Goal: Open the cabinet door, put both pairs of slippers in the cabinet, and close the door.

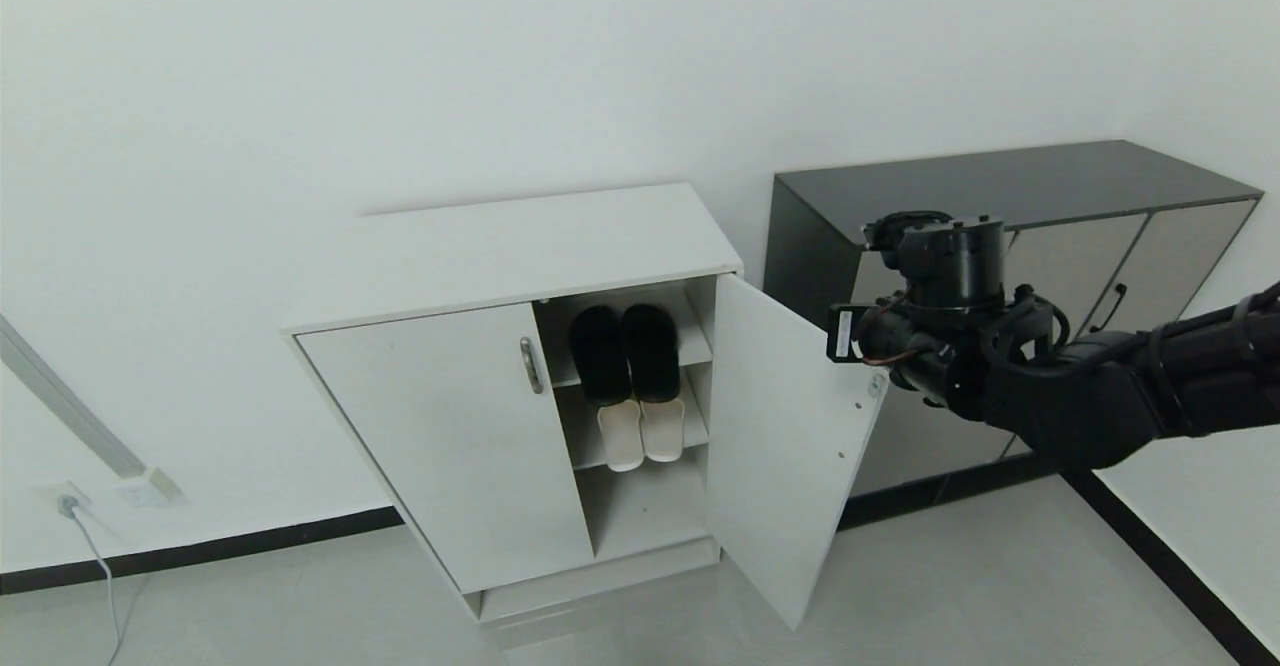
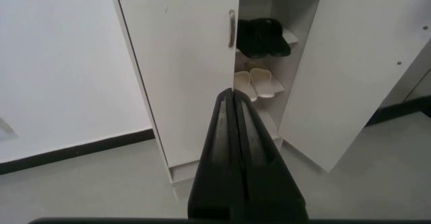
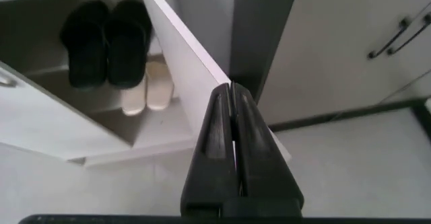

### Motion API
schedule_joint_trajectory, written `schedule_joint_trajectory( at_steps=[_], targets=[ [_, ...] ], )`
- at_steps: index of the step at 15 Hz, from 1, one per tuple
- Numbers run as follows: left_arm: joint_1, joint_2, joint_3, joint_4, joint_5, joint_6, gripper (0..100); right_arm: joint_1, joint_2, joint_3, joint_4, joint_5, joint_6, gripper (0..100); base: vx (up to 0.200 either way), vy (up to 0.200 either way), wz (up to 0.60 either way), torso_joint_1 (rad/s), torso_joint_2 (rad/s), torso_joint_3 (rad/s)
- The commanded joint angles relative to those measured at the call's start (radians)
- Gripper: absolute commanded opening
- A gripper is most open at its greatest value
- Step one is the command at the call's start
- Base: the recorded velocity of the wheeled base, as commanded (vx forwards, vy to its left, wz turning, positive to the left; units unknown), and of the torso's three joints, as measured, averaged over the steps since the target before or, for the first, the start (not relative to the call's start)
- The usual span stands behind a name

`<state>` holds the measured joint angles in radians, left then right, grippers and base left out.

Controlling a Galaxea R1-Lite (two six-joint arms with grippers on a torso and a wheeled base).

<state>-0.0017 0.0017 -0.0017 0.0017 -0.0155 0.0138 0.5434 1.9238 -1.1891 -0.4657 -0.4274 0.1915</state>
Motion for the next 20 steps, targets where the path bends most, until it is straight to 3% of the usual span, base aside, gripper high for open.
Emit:
schedule_joint_trajectory(
  at_steps=[1,9,14,20],
  targets=[
    [0.000,0.000,0.000,0.000,0.000,0.000,0,-0.043,0.069,-0.113,0.088,0.055,0.048,0,0.000,0.000,0.00,0.000,0.00,0.000],
    [0.000,0.000,0.000,0.000,0.000,0.002,0,-0.083,0.181,-0.198,0.111,0.072,0.054,0,0.000,0.000,0.00,0.000,0.00,0.000],
    [0.000,0.000,0.000,0.000,0.000,-0.002,0,-0.082,0.185,-0.185,0.113,0.072,0.055,0,0.000,0.000,0.00,0.000,0.00,0.000],
    [0.000,0.000,0.000,0.000,0.000,-0.002,0,0.041,0.050,-0.046,0.108,0.070,0.059,0,0.000,0.000,0.00,0.000,0.00,0.000]
  ],
)
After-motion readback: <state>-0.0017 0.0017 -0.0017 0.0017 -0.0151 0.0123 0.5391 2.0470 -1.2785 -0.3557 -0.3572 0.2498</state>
